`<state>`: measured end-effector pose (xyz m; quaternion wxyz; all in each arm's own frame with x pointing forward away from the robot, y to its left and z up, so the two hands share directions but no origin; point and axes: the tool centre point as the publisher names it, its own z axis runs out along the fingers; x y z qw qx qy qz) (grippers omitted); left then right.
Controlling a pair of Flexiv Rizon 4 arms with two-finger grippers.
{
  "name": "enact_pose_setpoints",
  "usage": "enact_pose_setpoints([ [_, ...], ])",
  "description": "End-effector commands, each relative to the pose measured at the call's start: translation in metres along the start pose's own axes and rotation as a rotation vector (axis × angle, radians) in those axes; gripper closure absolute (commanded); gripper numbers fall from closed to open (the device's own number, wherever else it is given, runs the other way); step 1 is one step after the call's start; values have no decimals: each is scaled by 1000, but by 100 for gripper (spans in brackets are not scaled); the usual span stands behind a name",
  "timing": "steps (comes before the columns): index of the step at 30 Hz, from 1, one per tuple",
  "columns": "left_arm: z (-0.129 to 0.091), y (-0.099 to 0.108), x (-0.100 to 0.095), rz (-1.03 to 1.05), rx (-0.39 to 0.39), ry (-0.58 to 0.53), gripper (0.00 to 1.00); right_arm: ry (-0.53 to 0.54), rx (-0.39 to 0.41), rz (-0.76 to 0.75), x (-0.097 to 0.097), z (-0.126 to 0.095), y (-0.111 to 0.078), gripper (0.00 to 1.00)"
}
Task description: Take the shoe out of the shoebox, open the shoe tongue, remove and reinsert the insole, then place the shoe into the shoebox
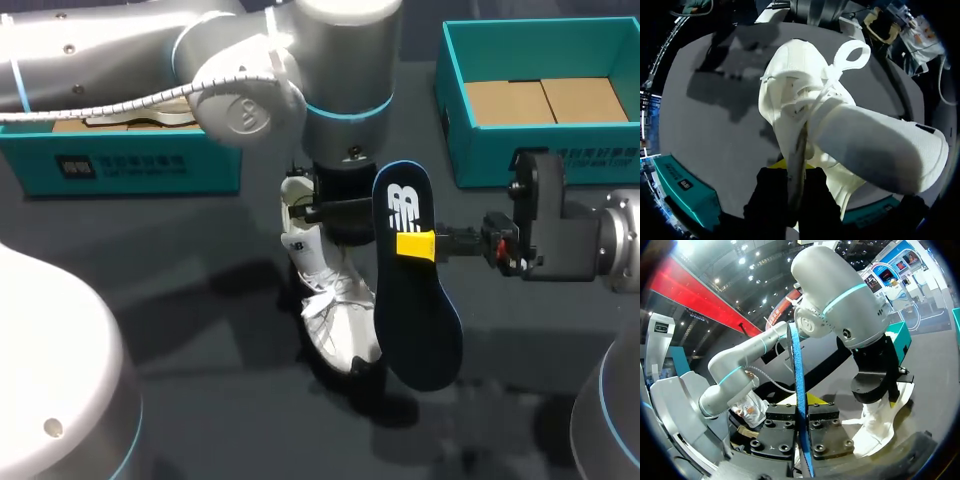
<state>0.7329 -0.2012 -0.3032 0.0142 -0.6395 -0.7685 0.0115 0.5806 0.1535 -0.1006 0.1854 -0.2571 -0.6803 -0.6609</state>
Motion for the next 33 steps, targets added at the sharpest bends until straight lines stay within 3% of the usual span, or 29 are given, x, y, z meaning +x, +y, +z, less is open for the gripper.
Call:
enact_pose_setpoints([
  [1, -2, -6, 1, 19, -31, -3, 100, -2, 0, 1, 0, 1, -1, 100],
  [33, 42, -6, -25, 179, -21, 34, 100, -2, 0, 1, 0, 1, -1, 100],
])
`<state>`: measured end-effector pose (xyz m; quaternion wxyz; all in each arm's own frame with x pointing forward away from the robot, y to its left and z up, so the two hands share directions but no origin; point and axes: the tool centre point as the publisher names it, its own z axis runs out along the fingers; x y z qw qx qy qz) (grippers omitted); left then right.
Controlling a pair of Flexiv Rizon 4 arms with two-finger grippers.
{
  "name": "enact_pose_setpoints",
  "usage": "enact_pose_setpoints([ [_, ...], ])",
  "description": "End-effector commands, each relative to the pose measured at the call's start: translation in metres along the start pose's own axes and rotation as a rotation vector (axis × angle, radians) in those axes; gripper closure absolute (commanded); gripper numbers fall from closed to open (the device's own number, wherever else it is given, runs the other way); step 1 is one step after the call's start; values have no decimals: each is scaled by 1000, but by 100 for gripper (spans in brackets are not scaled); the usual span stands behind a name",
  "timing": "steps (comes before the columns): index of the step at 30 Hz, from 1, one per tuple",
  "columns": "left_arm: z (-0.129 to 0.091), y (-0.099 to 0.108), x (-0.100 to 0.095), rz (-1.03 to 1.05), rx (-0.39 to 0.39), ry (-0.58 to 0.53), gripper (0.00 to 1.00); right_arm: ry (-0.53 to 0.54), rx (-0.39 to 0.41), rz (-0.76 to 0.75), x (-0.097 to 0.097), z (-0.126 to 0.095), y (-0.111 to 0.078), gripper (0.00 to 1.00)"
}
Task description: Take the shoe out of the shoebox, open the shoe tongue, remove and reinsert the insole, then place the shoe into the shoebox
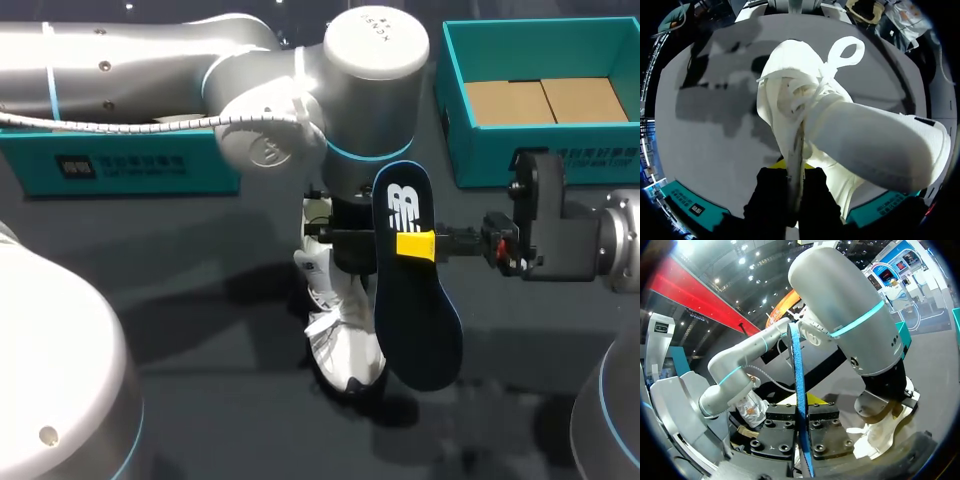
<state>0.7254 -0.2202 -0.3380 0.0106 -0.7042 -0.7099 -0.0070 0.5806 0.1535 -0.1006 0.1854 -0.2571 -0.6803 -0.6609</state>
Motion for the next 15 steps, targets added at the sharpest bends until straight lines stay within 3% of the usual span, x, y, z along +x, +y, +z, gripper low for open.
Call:
enact_pose_setpoints([
  [1, 9, 4, -8, 9, 16, 14, 100, -2, 0, 1, 0, 1, -1, 100],
  [15, 31, 5, -20, 84, 59, 32, 100, -2, 0, 1, 0, 1, -1, 100],
])
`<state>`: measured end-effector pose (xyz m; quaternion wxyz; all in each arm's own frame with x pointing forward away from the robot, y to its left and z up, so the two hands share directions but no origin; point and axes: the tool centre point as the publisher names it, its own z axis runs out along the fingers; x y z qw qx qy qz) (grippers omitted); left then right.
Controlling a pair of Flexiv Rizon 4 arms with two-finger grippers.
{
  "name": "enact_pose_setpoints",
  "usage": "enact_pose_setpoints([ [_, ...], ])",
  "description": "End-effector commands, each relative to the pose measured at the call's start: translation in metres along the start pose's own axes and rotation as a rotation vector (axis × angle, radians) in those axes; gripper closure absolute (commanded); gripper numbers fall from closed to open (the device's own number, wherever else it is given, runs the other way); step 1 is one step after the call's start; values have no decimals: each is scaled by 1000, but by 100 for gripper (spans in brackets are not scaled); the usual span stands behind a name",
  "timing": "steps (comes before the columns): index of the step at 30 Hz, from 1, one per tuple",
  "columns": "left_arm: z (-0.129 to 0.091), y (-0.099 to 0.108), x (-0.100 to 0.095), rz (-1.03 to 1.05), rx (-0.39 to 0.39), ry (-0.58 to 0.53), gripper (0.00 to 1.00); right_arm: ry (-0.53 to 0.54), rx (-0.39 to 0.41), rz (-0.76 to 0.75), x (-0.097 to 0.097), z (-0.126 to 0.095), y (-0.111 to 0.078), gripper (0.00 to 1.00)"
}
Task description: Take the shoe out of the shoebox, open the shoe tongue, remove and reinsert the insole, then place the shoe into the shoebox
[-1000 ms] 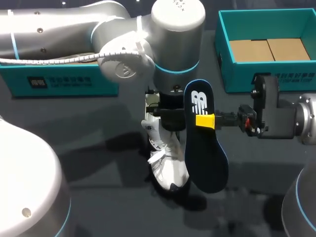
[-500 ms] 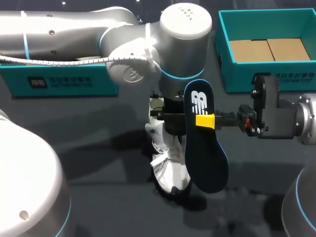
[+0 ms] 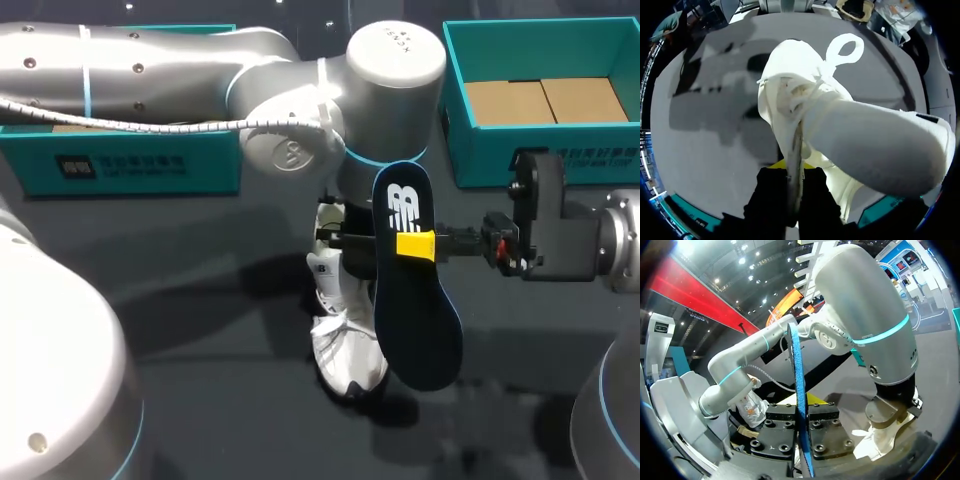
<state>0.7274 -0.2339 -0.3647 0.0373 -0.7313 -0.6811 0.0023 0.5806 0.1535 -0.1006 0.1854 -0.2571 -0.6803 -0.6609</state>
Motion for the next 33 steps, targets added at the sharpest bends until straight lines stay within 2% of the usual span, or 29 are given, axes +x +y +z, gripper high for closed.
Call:
enact_pose_setpoints([
  [1, 5, 4, -6, 8, 12, 7, 100, -2, 0, 1, 0, 1, -1, 100],
  [15, 13, 8, -15, 30, 37, 20, 100, -2, 0, 1, 0, 1, -1, 100],
  [19, 14, 9, -16, 34, 42, 18, 56, -2, 0, 1, 0, 1, -1, 100],
  [20, 14, 9, -16, 34, 44, 16, 42, -2, 0, 1, 0, 1, -1, 100],
  [21, 14, 9, -16, 34, 45, 15, 21, -2, 0, 1, 0, 1, -1, 100],
  [22, 14, 9, -16, 34, 46, 13, 6, -2, 0, 1, 0, 1, -1, 100],
  [23, 14, 9, -16, 34, 47, 12, 0, -2, 0, 1, 0, 1, -1, 100],
  [28, 11, 9, -14, 34, 50, -6, 0, -2, 0, 1, 0, 1, -1, 100],
  [33, -2, 9, -7, 25, 38, -55, 0, -2, 0, 1, 0, 1, -1, 100],
])
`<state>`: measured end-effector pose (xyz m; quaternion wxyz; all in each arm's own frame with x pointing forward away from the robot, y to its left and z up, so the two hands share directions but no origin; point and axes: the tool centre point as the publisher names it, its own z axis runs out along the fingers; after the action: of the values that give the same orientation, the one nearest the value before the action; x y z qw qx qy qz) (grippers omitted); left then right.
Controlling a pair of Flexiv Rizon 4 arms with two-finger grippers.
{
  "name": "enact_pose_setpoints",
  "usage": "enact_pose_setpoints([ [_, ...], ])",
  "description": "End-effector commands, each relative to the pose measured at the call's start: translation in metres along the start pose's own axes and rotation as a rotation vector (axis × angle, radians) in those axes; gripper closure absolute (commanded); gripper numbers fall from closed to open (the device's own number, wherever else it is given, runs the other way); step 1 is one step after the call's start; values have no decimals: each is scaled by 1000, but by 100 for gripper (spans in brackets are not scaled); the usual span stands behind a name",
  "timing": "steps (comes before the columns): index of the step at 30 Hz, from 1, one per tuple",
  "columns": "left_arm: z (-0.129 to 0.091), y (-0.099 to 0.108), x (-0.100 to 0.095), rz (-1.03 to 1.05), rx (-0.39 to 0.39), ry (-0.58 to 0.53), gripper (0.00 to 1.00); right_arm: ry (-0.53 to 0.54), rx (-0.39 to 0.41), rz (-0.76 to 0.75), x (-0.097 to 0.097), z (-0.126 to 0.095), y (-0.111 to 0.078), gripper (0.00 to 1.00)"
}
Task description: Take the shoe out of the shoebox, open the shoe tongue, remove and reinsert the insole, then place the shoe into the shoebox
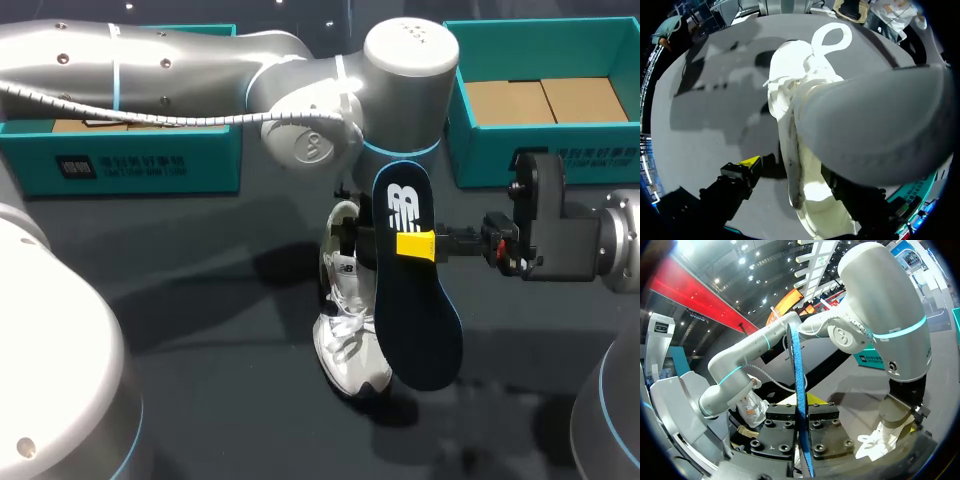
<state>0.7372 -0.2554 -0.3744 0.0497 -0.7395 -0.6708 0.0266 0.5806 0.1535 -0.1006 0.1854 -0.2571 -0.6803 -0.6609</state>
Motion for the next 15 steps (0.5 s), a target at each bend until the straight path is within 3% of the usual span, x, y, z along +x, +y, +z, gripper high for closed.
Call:
enact_pose_setpoints([
  [1, -15, -5, 17, -4, -18, -52, 0, -2, 0, 1, 0, 1, -1, 100],
  [10, -67, -7, 42, -22, -72, -252, 0, -2, 0, 1, 0, 1, -1, 100],
  [15, -96, -4, 45, -19, -127, -336, 0, -2, 0, 1, 0, 1, -1, 100],
])
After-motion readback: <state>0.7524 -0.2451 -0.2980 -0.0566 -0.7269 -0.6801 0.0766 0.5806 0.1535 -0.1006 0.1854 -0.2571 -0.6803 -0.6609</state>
